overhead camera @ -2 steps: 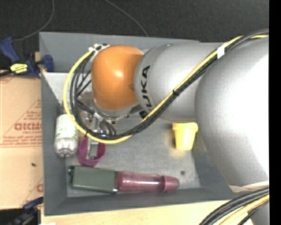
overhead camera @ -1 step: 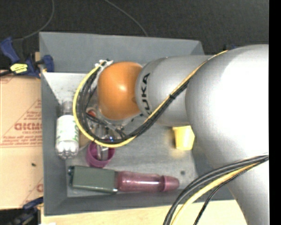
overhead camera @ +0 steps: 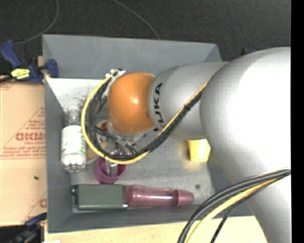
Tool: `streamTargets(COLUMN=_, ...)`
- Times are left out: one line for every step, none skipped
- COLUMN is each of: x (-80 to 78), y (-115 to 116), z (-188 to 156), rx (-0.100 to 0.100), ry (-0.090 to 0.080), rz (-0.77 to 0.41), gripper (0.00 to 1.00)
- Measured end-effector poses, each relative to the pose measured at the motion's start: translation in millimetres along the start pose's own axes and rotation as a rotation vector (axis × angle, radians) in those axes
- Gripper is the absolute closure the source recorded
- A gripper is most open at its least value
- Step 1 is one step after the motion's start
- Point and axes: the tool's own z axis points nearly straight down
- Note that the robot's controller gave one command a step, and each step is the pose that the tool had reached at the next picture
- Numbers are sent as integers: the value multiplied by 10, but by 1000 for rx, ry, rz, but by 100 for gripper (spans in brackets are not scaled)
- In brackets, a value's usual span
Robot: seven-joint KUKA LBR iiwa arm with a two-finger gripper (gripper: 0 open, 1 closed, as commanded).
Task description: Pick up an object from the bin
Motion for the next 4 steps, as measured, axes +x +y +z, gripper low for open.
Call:
streamTargets(x=382, y=-279, z=-275, rx=1, ry=1, rz=43, gripper=0)
streamTargets(x=360, y=-192, z=-63, rx=1, ry=-24, rz=155, gripper=0)
streamTargets(x=-78, y=-16, z=-45, rx=21, ry=-5, rz=-516, gripper=100)
streamTargets(x=-86, y=-6, z=-44, rx=20, ry=-3, rz=-515, gripper=100)
